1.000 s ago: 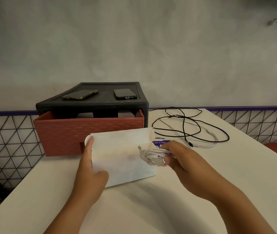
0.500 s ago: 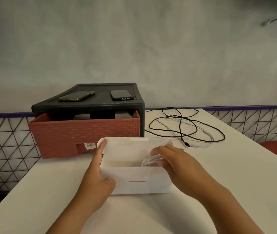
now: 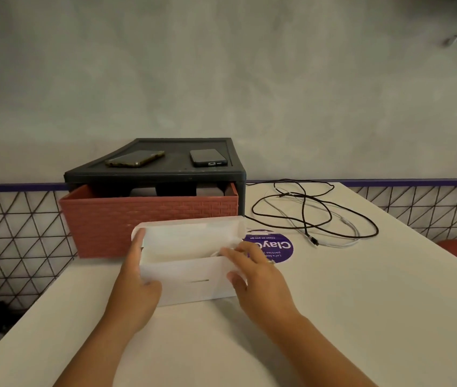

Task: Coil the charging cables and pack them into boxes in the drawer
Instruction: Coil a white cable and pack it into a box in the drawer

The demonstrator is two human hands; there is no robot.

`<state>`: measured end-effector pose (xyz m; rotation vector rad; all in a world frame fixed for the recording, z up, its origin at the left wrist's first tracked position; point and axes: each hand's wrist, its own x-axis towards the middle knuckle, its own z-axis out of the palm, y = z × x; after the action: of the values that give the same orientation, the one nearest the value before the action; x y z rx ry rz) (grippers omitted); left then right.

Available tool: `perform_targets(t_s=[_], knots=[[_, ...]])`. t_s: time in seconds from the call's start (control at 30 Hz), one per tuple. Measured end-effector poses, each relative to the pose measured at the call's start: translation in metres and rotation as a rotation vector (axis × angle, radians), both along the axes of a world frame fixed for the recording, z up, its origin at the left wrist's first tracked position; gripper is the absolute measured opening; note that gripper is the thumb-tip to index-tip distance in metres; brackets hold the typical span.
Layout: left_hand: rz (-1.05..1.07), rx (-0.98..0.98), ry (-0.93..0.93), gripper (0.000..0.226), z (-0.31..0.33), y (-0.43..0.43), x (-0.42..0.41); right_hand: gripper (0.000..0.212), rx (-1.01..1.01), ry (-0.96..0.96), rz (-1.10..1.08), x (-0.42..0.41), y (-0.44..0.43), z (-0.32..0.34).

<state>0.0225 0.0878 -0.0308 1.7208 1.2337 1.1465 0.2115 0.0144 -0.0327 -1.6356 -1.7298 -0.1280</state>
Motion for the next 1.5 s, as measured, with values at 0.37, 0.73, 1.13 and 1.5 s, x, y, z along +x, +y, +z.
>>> perform_targets(t_s=[0.37,0.73,1.13,1.5], knots=[[0.224,0.017,0.179,0.089,-0.005,0.011,-0.001,0.043,-0.013,-0.023,-0.110,-0.034,0.057,-0.006],[0.188,-0.081,0.344,0.086,-0.001,-0.009,0.015,0.041,0.209,-0.101,-0.056,-0.014,0.048,-0.004],[-0.024,-0.119,0.249,0.049,0.000,-0.043,0.054,0.055,-0.412,0.187,-0.549,0.149,0.012,-0.020],[-0.475,0.205,0.419,0.040,-0.008,-0.028,0.177,0.035,-0.464,-0.001,-0.587,0.197,0.012,-0.026]])
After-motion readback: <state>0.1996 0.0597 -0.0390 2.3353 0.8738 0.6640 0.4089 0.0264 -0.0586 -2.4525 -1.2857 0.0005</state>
